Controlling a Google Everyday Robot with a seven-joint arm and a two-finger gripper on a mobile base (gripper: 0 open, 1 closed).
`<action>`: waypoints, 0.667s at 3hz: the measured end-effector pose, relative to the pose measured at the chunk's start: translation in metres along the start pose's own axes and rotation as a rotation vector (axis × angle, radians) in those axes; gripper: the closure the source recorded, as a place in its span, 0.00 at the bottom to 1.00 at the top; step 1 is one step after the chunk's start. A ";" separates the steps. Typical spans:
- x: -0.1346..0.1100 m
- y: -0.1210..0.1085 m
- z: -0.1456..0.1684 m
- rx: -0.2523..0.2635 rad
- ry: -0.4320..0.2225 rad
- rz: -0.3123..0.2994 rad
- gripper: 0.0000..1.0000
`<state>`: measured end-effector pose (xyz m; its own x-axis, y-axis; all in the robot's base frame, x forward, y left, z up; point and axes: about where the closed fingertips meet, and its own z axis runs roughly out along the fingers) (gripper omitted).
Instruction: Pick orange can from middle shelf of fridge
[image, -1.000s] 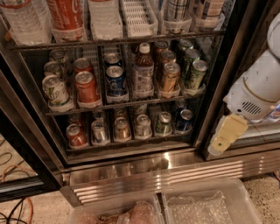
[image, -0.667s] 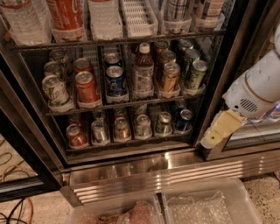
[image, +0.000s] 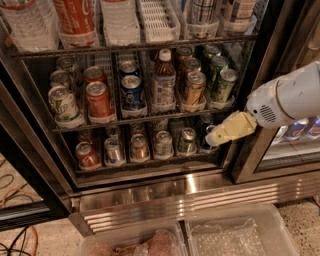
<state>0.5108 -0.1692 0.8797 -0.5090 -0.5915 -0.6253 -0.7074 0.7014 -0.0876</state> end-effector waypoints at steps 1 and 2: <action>-0.011 -0.007 -0.001 0.032 -0.039 0.000 0.00; -0.011 -0.007 -0.001 0.032 -0.039 0.000 0.00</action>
Offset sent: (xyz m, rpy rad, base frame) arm 0.0100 0.0006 0.0084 0.0108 -0.0462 -0.0167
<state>0.5208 -0.1686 0.8881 -0.4892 -0.5762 -0.6547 -0.6909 0.7142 -0.1123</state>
